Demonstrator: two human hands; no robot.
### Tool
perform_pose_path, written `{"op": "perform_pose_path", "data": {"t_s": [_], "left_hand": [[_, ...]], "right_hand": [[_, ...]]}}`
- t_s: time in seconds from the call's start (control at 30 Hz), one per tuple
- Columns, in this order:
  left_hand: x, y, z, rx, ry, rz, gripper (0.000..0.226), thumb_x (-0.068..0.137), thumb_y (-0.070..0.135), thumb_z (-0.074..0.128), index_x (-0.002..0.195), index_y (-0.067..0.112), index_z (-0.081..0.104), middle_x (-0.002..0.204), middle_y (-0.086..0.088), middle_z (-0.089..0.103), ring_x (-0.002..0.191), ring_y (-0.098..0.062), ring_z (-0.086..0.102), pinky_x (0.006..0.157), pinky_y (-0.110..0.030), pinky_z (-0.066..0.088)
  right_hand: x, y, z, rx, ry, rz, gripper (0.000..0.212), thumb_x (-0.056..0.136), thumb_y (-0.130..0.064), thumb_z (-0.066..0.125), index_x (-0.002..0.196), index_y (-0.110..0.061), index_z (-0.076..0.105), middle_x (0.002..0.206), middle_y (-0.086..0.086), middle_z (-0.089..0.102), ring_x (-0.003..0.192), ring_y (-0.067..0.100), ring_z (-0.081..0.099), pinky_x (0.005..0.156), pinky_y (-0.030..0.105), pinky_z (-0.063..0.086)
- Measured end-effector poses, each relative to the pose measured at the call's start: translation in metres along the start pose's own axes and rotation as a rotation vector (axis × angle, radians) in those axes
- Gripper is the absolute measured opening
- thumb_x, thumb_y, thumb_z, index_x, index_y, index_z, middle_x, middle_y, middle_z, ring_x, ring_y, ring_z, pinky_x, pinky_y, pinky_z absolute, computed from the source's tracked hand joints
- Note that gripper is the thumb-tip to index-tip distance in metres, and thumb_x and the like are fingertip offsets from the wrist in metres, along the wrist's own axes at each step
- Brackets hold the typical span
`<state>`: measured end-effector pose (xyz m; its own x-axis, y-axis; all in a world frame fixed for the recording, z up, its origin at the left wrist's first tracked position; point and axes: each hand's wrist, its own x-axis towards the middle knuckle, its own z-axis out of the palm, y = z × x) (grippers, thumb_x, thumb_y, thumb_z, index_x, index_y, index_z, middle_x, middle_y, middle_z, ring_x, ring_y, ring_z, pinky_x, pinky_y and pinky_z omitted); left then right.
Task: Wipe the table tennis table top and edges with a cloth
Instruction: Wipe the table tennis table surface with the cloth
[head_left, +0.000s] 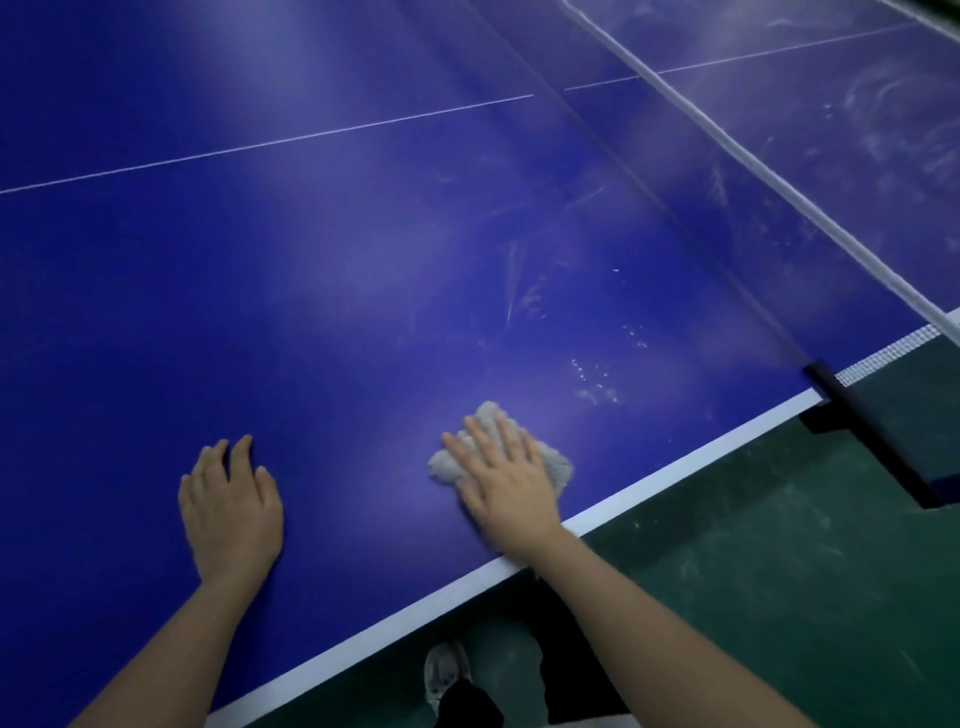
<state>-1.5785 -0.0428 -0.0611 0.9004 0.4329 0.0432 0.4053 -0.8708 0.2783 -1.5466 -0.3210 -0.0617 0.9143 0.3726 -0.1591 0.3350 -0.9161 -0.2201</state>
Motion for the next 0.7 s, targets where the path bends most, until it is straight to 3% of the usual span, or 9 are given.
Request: {"op": "perform_pose_path", "data": {"t_s": [0.07,0.2,0.33,0.4,0.5,0.57,0.63,0.7], "left_hand": [[0.000,-0.002,0.002,0.007,0.011,-0.002,0.040,0.094,0.010,0.046,0.132,-0.003,0.044,0.137,-0.028,0.041,0.129,-0.042,0.036,0.109,-0.055,0.024],[0.004,-0.006,0.008,0.042,0.024,-0.015,0.039,0.093,0.010,0.048,0.130,-0.002,0.045,0.134,-0.027,0.043,0.126,-0.042,0.038,0.106,-0.058,0.028],[0.005,-0.008,0.014,0.125,-0.018,-0.089,0.041,0.093,0.009,0.049,0.133,0.001,0.044,0.137,-0.025,0.043,0.130,-0.040,0.036,0.107,-0.057,0.027],[0.008,-0.009,0.016,0.184,-0.041,-0.099,0.042,0.094,0.018,0.042,0.132,0.000,0.044,0.136,-0.027,0.043,0.129,-0.042,0.036,0.105,-0.059,0.029],[0.016,0.001,0.020,0.189,-0.037,-0.147,0.051,0.088,0.027,0.032,0.127,-0.002,0.047,0.131,-0.030,0.045,0.121,-0.047,0.041,0.099,-0.061,0.034],[0.025,0.031,0.021,0.172,-0.006,-0.225,0.039,0.093,0.018,0.041,0.127,-0.001,0.046,0.132,-0.027,0.045,0.121,-0.044,0.041,0.099,-0.062,0.035],[0.037,0.066,0.025,0.102,0.011,-0.199,0.038,0.091,0.008,0.048,0.128,-0.002,0.046,0.134,-0.026,0.044,0.123,-0.041,0.041,0.100,-0.060,0.034],[0.049,0.099,0.029,0.034,0.005,-0.130,0.039,0.092,0.006,0.047,0.130,-0.003,0.046,0.138,-0.024,0.043,0.127,-0.039,0.039,0.103,-0.056,0.032]], "right_hand": [[0.001,0.056,-0.010,0.037,0.040,0.189,0.049,0.098,-0.044,0.030,0.146,-0.045,0.019,0.158,-0.011,0.012,0.147,0.021,0.001,0.117,0.040,-0.001],[0.020,0.162,-0.043,0.009,0.091,0.474,0.050,0.099,-0.044,0.027,0.148,-0.040,0.018,0.159,-0.006,0.011,0.147,0.026,0.003,0.117,0.044,0.006],[0.064,0.168,-0.052,0.085,0.157,0.749,0.051,0.099,-0.040,0.031,0.149,-0.033,0.021,0.159,0.001,0.013,0.146,0.032,0.003,0.117,0.049,0.006],[0.080,0.125,-0.041,0.043,0.127,0.556,0.051,0.099,-0.037,0.034,0.148,-0.031,0.025,0.158,0.006,0.018,0.145,0.036,0.008,0.115,0.049,0.008],[0.080,0.053,-0.026,-0.052,0.062,-0.031,0.049,0.087,-0.042,0.047,0.136,-0.036,0.047,0.145,0.002,0.045,0.137,0.035,0.035,0.107,0.053,0.032],[0.078,0.040,-0.027,-0.078,-0.056,-0.337,0.049,0.086,-0.047,0.041,0.134,-0.040,0.048,0.144,-0.006,0.046,0.137,0.030,0.037,0.106,0.053,0.033],[0.093,0.062,-0.033,-0.127,-0.098,-0.503,0.050,0.086,-0.048,0.033,0.135,-0.043,0.045,0.145,-0.010,0.044,0.137,0.027,0.037,0.107,0.048,0.034],[0.126,0.097,-0.048,-0.180,-0.093,-0.549,0.050,0.086,-0.046,0.036,0.135,-0.042,0.047,0.145,-0.008,0.045,0.134,0.027,0.041,0.106,0.045,0.036]]}}
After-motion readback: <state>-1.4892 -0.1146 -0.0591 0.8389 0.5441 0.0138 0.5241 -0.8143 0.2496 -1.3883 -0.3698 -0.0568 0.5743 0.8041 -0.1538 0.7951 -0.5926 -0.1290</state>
